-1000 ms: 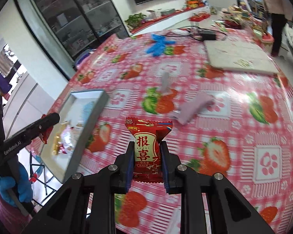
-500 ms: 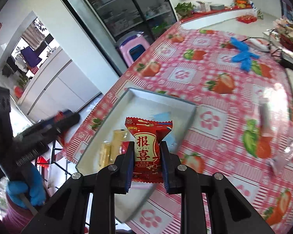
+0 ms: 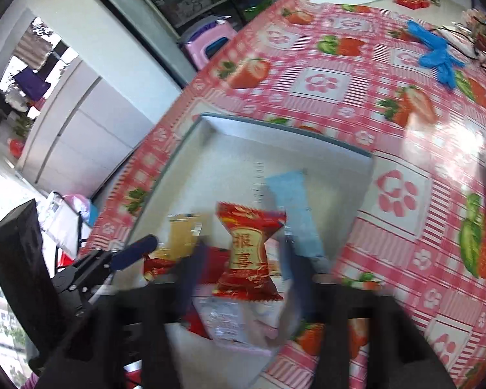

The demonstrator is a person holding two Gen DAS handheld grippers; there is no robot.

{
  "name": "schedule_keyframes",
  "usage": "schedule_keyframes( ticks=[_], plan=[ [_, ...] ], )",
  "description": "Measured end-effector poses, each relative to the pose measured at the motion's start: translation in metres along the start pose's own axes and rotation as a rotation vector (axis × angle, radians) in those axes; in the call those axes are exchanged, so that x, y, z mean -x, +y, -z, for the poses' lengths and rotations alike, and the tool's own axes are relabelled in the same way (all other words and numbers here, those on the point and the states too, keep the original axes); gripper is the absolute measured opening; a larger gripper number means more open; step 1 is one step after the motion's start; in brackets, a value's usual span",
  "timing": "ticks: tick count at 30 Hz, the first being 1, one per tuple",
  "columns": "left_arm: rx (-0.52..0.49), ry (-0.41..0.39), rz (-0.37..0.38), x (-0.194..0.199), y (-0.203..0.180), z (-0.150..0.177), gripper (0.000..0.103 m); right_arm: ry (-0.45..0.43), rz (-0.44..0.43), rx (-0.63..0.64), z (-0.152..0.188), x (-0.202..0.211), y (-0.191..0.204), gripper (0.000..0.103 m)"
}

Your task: Organize snacks

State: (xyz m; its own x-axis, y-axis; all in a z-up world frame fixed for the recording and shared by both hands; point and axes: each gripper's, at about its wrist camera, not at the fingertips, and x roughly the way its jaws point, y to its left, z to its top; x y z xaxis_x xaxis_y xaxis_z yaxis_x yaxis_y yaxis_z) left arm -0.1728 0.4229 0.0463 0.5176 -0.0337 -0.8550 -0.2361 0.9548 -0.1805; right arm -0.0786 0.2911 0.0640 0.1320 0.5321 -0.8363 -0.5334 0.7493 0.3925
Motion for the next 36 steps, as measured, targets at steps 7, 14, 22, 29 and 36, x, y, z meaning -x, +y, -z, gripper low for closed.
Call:
schedule_keyframes(
  ticks=[7,14,22,29,36],
  plan=[
    [-0.024,-0.02,0.061,0.02,-0.032,-0.014,0.082,-0.101,0.214,-0.169,0.026,0.063,-0.103,0.103],
    [-0.074,0.006,0.107,0.028,-0.085,-0.03,0.084,-0.151,0.368,-0.528,0.073,0.1,-0.231,0.103],
    [-0.168,0.031,0.079,0.009,-0.162,-0.059,0.086,-0.161,0.486,-0.424,0.05,0.072,-0.243,0.103],
    [-0.217,0.087,0.082,-0.065,-0.237,-0.079,0.086,-0.166,0.528,-0.174,0.079,0.088,-0.24,0.025],
    [-0.242,0.099,0.013,-0.145,-0.287,-0.085,0.086,-0.203,0.467,-0.176,0.13,0.117,-0.253,0.025]
  ],
)
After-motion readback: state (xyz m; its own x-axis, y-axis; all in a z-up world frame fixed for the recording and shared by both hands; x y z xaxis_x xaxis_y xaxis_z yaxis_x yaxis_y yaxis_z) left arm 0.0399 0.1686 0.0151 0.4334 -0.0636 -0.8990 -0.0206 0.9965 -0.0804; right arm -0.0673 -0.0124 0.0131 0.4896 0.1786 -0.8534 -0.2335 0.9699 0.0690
